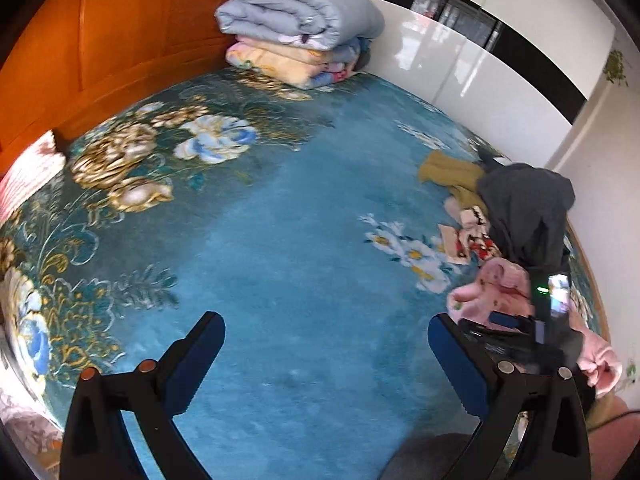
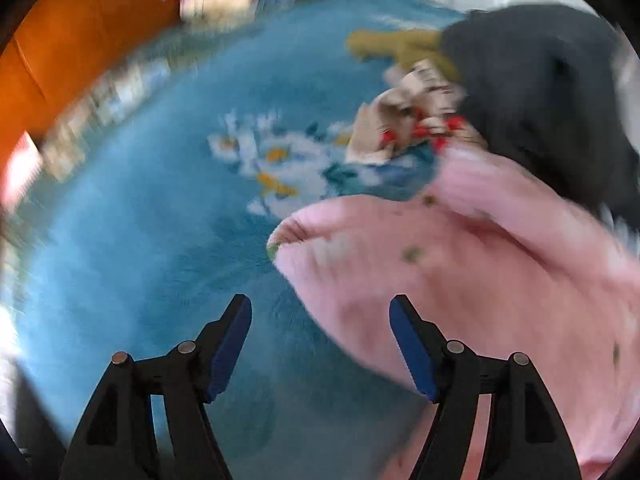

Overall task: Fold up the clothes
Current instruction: 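Carry the pink garment with the right gripper and lay it on the bed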

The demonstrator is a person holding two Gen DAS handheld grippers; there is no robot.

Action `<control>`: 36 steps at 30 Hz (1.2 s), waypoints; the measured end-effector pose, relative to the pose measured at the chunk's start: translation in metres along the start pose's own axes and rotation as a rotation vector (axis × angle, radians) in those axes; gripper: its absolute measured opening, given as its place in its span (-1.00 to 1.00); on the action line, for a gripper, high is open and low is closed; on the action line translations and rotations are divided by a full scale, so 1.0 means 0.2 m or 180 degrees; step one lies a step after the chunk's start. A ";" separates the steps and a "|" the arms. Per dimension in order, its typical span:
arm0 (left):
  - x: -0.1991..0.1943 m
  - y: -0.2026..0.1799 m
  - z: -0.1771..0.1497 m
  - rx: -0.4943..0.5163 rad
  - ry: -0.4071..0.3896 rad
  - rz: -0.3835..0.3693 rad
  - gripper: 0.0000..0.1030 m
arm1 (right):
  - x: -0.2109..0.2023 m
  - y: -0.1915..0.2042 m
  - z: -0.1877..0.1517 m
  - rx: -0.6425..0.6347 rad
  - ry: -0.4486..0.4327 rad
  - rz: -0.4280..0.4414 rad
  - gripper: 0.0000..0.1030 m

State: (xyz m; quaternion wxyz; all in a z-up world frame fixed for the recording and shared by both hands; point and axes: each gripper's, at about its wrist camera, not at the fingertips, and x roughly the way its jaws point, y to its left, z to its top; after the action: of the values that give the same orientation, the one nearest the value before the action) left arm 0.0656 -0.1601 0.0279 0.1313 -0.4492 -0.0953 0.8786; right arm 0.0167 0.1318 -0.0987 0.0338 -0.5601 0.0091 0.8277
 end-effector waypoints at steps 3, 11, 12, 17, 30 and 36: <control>-0.01 0.10 -0.01 -0.0125 -0.0013 0.0005 1.00 | 0.16 0.01 0.07 -0.0006 0.0249 -0.0335 0.13; -0.03 0.20 -0.03 -0.0318 0.0029 -0.0299 1.00 | -0.33 -0.20 0.12 0.0487 -0.0198 0.0176 -0.72; -0.04 0.22 -0.03 -0.0360 0.0034 -0.0348 1.00 | -0.47 -0.18 0.14 0.0370 -0.0346 0.0243 -0.73; -0.10 0.35 -0.02 -0.0664 -0.0029 -0.0420 1.00 | -1.12 0.08 0.28 -0.0275 -0.1029 0.0676 -0.73; -0.30 0.89 -0.15 -0.1389 -0.0178 -0.0201 1.00 | -0.72 1.26 0.57 -0.0971 -0.0204 0.1890 -0.66; -0.19 0.90 -0.18 -0.1376 0.0002 -0.0198 1.00 | -0.57 1.21 0.38 -0.0882 -0.0016 0.2136 -0.08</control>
State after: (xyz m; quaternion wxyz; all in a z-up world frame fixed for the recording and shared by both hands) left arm 0.0902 -0.3399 -0.0161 0.0590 -0.4640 -0.2953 0.8331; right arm -0.0271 -0.1115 0.0300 -0.3159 -0.5231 0.0800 0.7875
